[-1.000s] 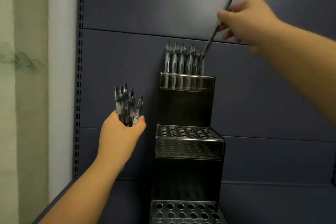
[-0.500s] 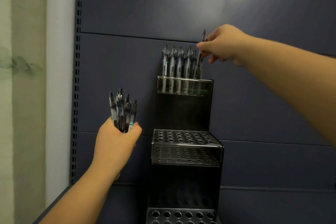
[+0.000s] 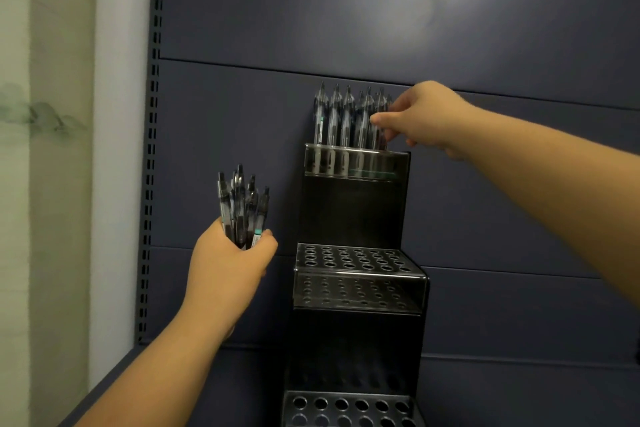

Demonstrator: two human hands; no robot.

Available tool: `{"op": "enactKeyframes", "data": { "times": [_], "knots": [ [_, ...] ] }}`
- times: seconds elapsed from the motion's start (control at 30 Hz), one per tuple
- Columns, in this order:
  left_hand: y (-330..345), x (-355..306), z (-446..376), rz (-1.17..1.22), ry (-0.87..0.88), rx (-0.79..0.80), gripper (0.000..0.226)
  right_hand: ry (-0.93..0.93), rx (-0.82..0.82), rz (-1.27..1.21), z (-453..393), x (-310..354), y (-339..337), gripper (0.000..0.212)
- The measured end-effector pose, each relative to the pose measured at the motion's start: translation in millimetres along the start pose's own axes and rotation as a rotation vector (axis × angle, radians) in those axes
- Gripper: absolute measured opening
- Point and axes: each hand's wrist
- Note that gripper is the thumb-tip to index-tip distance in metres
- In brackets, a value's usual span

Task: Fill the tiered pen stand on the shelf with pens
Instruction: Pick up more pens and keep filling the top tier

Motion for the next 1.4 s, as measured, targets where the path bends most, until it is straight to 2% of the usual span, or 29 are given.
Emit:
{"op": "enactKeyframes", "data": {
  "times": [0.07, 0.17, 0.27, 0.33, 0.47, 0.57, 0.67, 0.73, 0.9, 1.07, 1.33, 1.4],
  "knots": [
    [0, -1, 1, -0.001, 0.005, 0.005, 0.025, -0.055, -0.143, 0.029, 11, 0, 5, 0.042],
    [1, -1, 2, 0.003, 0.007, 0.008, 0.024, -0.211, -0.266, -0.012, 38, 6, 20, 0.029],
    [2, -2, 3, 0.022, 0.003, 0.007, 0.022, -0.368, -0.217, 0.015, 72, 20, 43, 0.017],
    [2, -1, 4, 0.028, 0.011, 0.002, 0.021, -0.416, -0.1, 0.097, 92, 32, 57, 0.02],
    [2, -3, 4, 0.009, 0.055, 0.009, 0.017, -0.389, 0.156, 0.116, 108, 52, 82, 0.03],
    [0, -3, 3, 0.036, 0.062, 0.024, 0.012, -0.348, 0.232, -0.037, 104, 58, 96, 0.029],
    [-1, -3, 2, 0.083, 0.046, 0.022, 0.017, -0.295, 0.261, -0.229, 101, 58, 104, 0.023],
    [-1, -2, 1, 0.075, 0.052, 0.018, 0.018, -0.272, 0.268, -0.301, 100, 58, 107, 0.021],
    [-1, 0, 0, 0.023, 0.076, 0.01, 0.011, -0.294, 0.28, -0.286, 100, 58, 109, 0.014],
    [-1, 2, -2, 0.005, 0.068, -0.009, 0.016, -0.199, 0.301, -0.448, 103, 54, 107, 0.013],
    [0, -3, 1, -0.036, 0.073, -0.026, 0.017, -0.131, 0.167, -0.581, 98, 55, 79, 0.007],
    [-1, -1, 0, -0.036, 0.067, -0.039, 0.017, -0.092, 0.106, -0.687, 89, 56, 65, 0.005]
  ]
}}
Point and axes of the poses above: each hand's wrist, its own z-axis away from the middle knuckle, its own y-axis out of the palm, x = y × z, and after that the axes turned 1 degree about y, right-handed
